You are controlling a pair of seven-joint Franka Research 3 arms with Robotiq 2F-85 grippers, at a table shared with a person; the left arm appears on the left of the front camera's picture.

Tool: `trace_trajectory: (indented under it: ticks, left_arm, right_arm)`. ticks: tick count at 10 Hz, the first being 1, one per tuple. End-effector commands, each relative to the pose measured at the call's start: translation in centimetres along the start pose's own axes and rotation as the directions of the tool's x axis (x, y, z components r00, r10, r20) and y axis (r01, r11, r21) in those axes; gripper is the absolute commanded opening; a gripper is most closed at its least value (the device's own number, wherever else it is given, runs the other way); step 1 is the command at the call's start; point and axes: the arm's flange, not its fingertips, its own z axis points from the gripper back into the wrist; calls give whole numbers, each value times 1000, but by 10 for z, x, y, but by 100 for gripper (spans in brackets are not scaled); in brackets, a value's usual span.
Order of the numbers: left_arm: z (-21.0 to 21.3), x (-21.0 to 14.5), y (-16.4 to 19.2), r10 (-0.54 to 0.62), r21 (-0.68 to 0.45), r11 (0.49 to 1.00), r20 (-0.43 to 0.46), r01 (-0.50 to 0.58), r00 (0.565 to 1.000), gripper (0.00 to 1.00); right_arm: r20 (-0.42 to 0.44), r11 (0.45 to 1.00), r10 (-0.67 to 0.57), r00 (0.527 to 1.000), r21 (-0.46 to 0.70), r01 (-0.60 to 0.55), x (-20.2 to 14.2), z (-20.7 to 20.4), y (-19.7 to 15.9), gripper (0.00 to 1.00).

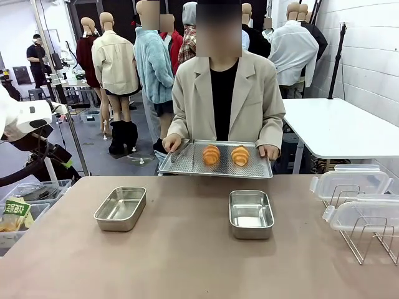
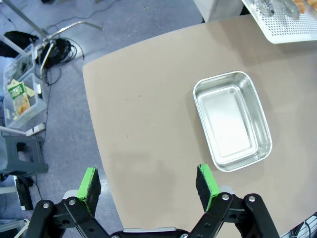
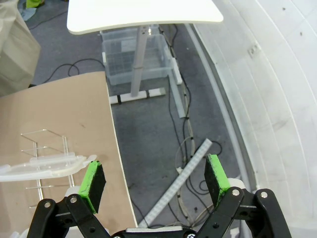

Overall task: Place the bread in airtight containers.
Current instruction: Lift both Airtight Container.

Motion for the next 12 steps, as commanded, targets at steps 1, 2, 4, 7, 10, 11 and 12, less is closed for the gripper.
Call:
trace_trajectory:
  ticks: [1, 2, 4, 7, 10, 11, 12]
  left_arm:
    - [1, 1, 1, 2, 5, 1000, 8, -2, 1000, 100]
    - [1, 1, 1, 2, 5, 1000, 8, -2, 1000, 100]
    - [1, 1, 1, 2, 5, 1000, 8, -2, 1000, 100]
    - [1, 1, 1, 2, 5, 1000, 8, -2, 1000, 100]
    - [1, 1, 1, 2, 5, 1000, 8, -2, 1000, 100]
    - [1, 1, 1, 2, 5, 1000, 8, -2, 1000, 100]
    - [1, 1, 1, 2, 5, 1000, 8, -2, 1000, 100]
  right_arm:
    - [-7, 1000, 8, 1000, -3, -8, -4, -1, 3, 100]
    - [-7, 1000, 8, 1000, -3, -8, -4, -1, 3, 100]
    - [-7, 1000, 8, 1000, -3, -8, -4, -1, 3, 100]
    - [-7, 1000, 8, 1000, -3, -8, -4, -1, 3, 100]
    - [-7, 1000, 8, 1000, -3, -8, -4, -1, 3, 100]
    - [-7, 1000, 8, 1000, -3, -8, -4, -1, 3, 100]
    - [-7, 1000, 8, 1000, -3, -8, -4, -1, 3, 100]
